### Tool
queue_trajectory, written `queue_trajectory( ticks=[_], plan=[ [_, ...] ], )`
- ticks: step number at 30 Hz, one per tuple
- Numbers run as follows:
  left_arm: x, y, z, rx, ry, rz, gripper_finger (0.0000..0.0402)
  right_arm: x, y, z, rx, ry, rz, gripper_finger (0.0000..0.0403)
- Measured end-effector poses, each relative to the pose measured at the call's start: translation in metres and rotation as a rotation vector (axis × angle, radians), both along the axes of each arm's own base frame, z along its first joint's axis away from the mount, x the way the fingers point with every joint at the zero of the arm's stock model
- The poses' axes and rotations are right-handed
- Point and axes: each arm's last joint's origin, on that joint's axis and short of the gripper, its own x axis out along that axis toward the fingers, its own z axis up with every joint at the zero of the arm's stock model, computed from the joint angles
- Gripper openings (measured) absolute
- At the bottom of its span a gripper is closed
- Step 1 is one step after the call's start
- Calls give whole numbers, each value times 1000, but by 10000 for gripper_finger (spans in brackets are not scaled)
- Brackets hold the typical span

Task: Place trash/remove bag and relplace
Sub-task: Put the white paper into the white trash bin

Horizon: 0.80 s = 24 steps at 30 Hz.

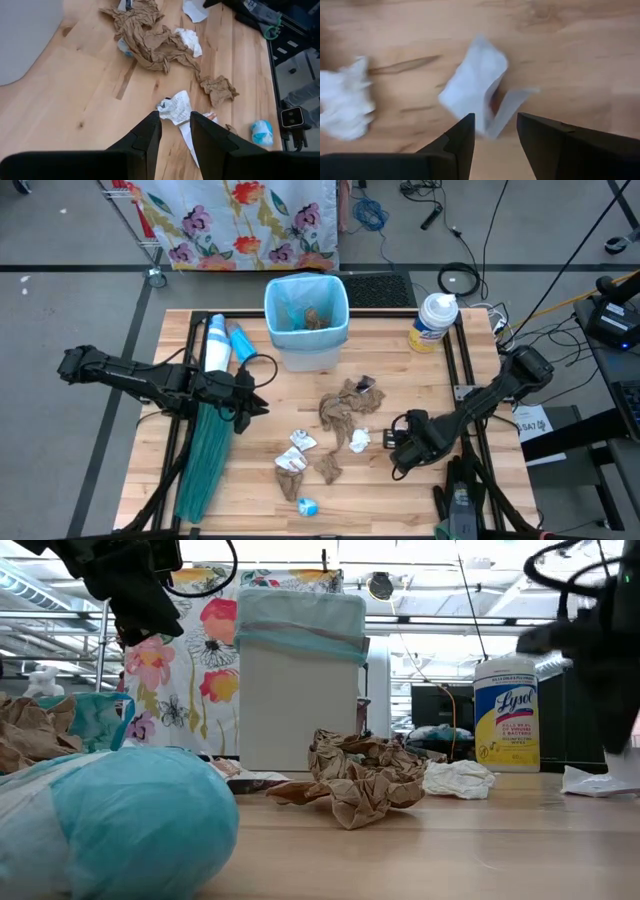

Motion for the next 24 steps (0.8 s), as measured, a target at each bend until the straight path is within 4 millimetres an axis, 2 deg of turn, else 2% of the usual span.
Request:
queue_trajectory(
  ticks=[3,6,9,12,15,17,24],
  plan=[
    [0,0,0,0,-1,0,109,-1,-3,-11,-5,-4,-3,122],
    [0,0,0,0,-2,0,109,-1,-6,-19,-36,-34,17,80],
    [0,0,0,2,-3,4,109,1,-6,-18,-70,-61,66,16],
    [0,0,0,4,-6,8,109,8,-7,-6,-78,-50,91,8],
    [1,0,1,2,-12,12,109,17,-11,16,-100,1,152,2],
    [1,0,1,-4,-12,25,109,24,-17,38,-119,38,176,2],
    [2,1,3,8,-36,64,109,43,-56,138,-327,71,295,1]
  ],
)
